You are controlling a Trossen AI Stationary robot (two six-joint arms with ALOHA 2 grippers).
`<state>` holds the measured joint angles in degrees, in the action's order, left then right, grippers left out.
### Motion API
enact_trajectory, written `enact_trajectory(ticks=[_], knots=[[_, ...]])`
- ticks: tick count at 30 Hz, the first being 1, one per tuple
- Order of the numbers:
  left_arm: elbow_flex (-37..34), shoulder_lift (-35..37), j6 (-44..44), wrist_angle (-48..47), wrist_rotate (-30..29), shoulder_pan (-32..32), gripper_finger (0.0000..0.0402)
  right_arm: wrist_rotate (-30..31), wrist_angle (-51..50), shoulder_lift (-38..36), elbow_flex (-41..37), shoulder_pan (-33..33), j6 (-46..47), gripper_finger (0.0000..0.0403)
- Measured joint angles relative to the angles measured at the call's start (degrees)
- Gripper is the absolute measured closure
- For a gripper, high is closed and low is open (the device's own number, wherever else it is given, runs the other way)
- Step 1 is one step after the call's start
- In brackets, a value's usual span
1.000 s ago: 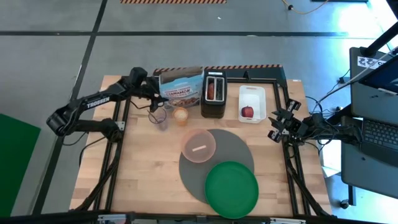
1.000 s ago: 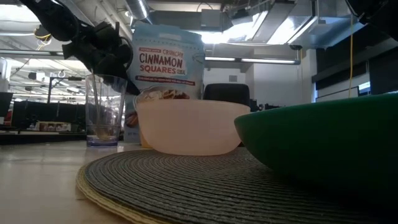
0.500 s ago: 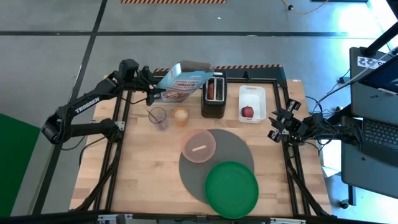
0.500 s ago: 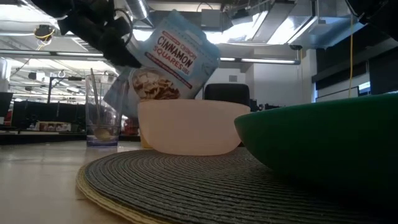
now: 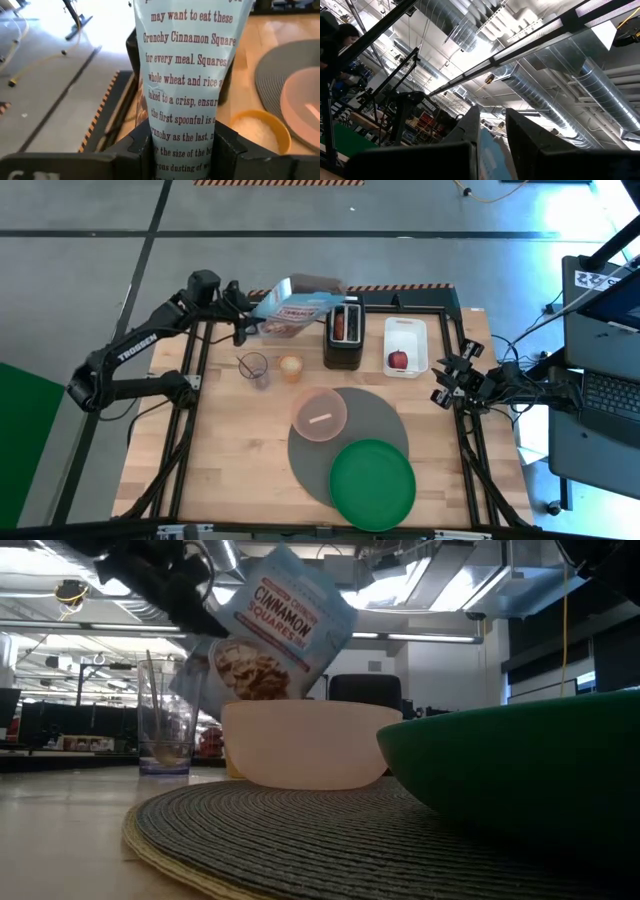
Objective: Arrange a breakfast setting
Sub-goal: Pour the cereal from the cereal box into the pink bowl
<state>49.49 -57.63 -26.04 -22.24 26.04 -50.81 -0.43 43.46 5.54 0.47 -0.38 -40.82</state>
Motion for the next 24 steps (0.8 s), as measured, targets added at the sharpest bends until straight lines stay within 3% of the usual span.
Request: enact_trajectory(ticks=[7, 14, 19, 24], knots=[[9.0, 0.0, -0.1, -9.4, 2.4, 0.3, 0.0282, 0.0, 0.0, 0.0, 0.0, 0.0, 0.0, 0.034], [20.2, 0.0, -3.6, -19.2, 0.5, 6.5, 0.0282, 0.1, 0.0, 0.0, 0.0, 0.0, 0.0, 0.034], [28.6, 0.0, -6.2, -25.3, -4.3, 14.3, 0.0282, 0.9, 0.0, 0.0, 0.0, 0.0, 0.0, 0.034], [34.4, -0.1, -9.5, -32.5, -14.4, 24.5, 0.0282, 0.9, 0.0, 0.0, 0.0, 0.0, 0.0, 0.034]])
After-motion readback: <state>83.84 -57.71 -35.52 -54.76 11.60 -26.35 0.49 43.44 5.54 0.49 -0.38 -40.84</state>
